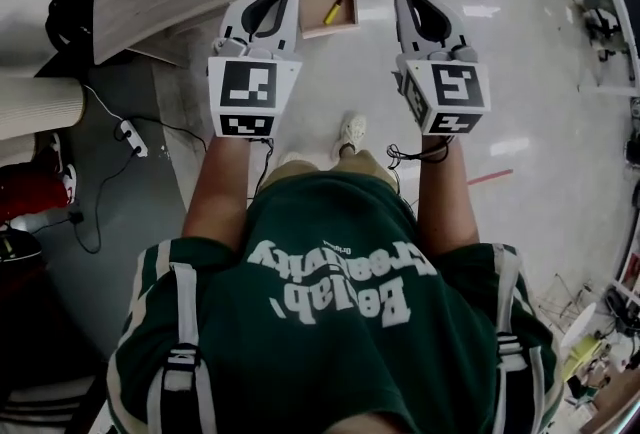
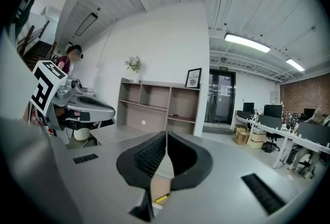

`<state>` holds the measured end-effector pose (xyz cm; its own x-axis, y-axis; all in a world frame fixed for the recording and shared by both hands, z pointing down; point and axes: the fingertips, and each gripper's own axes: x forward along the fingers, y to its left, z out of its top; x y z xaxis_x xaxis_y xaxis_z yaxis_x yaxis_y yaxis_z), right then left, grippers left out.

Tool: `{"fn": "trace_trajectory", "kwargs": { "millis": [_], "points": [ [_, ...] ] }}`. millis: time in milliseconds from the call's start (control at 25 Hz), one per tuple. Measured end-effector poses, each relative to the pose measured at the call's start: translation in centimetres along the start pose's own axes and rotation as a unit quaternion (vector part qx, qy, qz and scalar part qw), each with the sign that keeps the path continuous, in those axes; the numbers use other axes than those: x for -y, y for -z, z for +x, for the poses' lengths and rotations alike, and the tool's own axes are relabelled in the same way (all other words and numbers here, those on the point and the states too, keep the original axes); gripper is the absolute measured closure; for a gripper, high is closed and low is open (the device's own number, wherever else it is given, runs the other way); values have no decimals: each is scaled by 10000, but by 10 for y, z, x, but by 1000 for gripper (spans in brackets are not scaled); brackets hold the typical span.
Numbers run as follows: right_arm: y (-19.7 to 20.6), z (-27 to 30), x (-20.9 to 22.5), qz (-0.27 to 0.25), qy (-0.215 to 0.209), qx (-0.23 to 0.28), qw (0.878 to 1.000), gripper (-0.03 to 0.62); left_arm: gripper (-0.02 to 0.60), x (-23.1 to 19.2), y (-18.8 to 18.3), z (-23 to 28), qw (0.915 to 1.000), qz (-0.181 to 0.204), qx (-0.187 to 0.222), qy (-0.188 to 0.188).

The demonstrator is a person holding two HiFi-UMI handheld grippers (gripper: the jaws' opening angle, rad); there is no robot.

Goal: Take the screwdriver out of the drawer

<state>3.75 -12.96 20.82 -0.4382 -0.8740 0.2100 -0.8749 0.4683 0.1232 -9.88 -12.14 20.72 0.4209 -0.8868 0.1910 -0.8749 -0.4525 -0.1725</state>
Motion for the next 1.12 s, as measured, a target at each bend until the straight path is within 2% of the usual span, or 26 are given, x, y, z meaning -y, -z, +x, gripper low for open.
{"fn": "trace_trajectory", "kwargs": {
  "millis": [240, 480, 720, 1120],
  "points": [
    [7, 48, 30, 42, -349, 69, 9994, 559, 564, -8, 9, 46, 9993, -54, -161, -323],
    [27, 77, 52, 123, -537, 76, 9985, 559, 565, -5, 25, 80, 9985, -126, -281, -460],
    [44, 90, 55, 247, -503, 195, 9982, 559, 563, -8, 29, 91, 9978, -35, -83, -653],
    [66, 105, 63, 504, -72, -45, 9987, 559, 565, -18, 49, 126, 9996, -33, -229, -185]
  ]
}}
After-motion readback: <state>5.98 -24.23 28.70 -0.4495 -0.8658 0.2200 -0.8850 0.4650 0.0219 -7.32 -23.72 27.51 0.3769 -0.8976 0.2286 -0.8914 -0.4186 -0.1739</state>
